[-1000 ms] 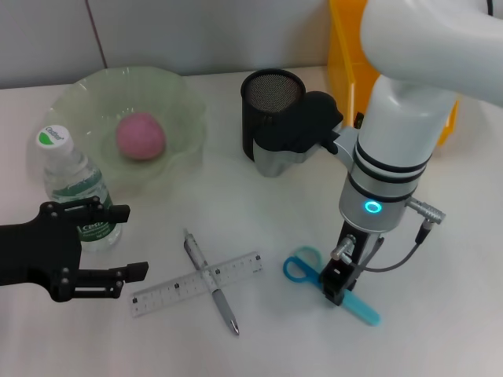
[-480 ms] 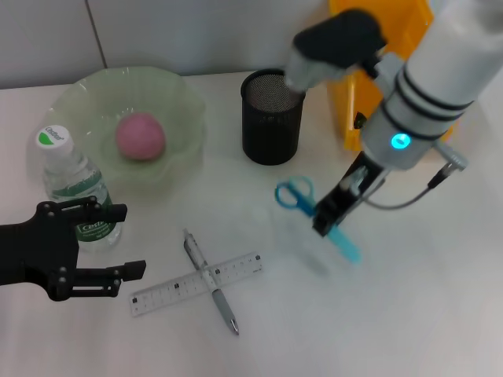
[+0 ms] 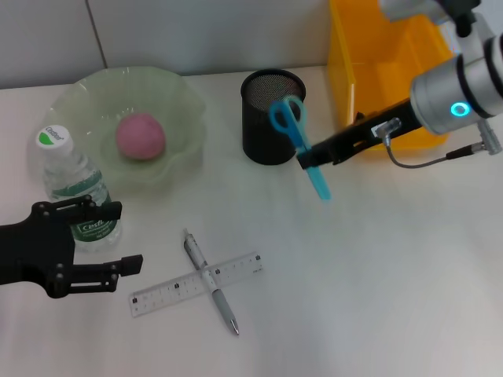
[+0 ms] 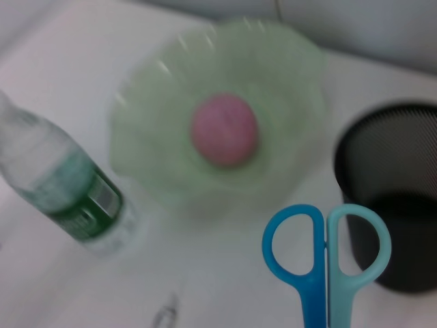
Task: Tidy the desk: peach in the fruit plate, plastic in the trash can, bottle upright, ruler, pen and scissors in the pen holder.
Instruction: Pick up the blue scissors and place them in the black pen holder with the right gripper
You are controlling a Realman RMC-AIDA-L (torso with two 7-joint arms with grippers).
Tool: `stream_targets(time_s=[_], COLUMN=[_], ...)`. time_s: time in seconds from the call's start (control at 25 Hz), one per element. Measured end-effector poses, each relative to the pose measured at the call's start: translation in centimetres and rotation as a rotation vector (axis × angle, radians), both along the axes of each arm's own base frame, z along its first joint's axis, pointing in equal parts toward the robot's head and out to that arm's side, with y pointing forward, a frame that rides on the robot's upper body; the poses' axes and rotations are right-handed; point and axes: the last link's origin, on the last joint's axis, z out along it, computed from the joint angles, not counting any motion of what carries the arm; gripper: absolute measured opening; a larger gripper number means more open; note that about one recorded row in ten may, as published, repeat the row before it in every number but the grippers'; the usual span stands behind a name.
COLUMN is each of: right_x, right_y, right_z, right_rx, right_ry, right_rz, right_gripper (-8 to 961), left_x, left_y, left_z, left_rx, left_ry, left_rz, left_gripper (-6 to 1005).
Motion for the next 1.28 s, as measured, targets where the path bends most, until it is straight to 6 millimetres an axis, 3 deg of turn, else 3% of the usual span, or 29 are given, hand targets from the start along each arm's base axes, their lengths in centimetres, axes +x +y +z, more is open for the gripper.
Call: stream_targets(time_s=[0.32,0.68,1.08,1.28], right_x=[0.9,3.4,4.9,4.9], right_y=[-0.3,0.1,1.9,3.5], right_z=[1.1,1.9,1.4,0.1], right_rx=[0.126,0.359,0.536,0.554], right_ry=[0.184,0.392,0.393,0.353], right_rz=[0.208,0.428,0.459,0.401], right_gripper=[213,213,212,212], left_x=[-0.5,-0.4,-0.2,-0.3], left_y=[-0.1,0.0,0.0,0.0], left_z=[0.3,0.0,0.0,0.1], left_rx=[0.020,0.016,0.033,0.040], left_ry=[-0.021,-0.039,-0.054,-0.054], left_rz=[0.030,0.033,0.012,0.009], left_gripper=[810,808,806,804])
